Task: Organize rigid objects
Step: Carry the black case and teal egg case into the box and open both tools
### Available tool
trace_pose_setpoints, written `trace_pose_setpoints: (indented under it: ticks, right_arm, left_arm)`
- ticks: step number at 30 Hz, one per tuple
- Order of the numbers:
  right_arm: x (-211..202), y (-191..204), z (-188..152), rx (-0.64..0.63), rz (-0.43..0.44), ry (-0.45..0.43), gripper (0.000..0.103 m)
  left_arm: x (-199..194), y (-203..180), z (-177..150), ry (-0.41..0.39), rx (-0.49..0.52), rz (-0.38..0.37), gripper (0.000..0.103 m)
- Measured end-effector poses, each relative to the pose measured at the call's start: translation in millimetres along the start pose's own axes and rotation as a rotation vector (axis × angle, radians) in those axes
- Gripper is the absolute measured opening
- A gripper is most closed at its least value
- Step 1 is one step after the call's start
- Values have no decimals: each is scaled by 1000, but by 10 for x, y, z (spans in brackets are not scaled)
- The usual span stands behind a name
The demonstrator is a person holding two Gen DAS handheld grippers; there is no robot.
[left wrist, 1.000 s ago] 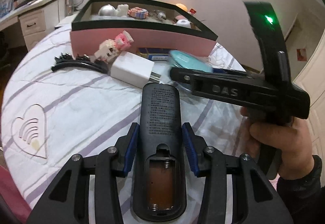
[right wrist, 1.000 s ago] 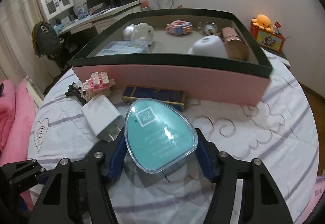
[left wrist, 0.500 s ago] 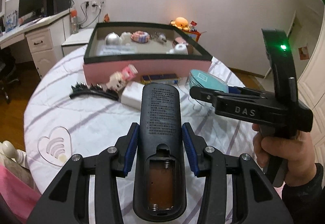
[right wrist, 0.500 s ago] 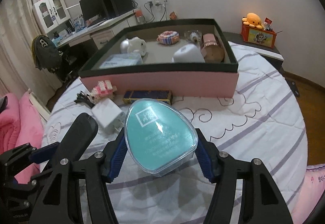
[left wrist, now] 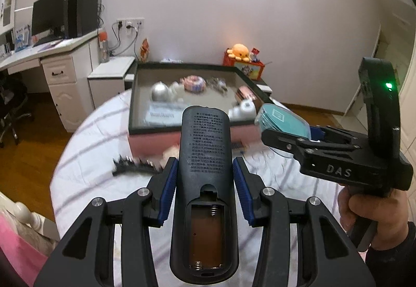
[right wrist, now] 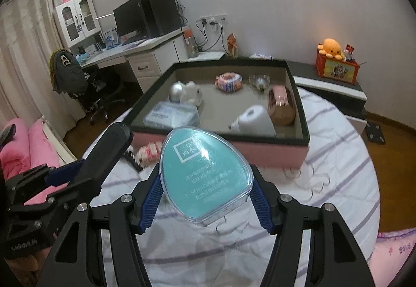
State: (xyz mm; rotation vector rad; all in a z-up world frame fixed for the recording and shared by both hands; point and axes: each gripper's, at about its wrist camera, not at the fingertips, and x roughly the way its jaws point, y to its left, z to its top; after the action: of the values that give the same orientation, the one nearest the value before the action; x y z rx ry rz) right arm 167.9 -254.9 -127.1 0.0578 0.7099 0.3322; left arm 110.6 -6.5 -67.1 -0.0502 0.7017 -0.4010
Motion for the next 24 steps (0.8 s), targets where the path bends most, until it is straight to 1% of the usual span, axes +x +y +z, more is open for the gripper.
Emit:
trace_pose_setpoints:
  ticks: [5, 8, 14, 19, 24]
  right_arm:
    - [39, 0, 256, -20, 5, -33, 64]
    - [110, -40, 453, -25, 3, -51, 64]
    - [448, -228, 817, -8, 17, -40, 64]
    - [759, -364, 1023, 3, 12, -12, 64]
    - [1104, -480, 1105, 12, -1, 49, 64]
  left_arm:
    - [80, 90, 302, -37, -5, 1, 43]
    - [208, 169, 519, -55, -9, -1, 43]
    - [560, 267, 908, -66, -8, 0, 43]
    - [1025, 314, 1131, -36, -12, 3, 44]
    - [1462, 364, 1217, 17, -28, -1, 44]
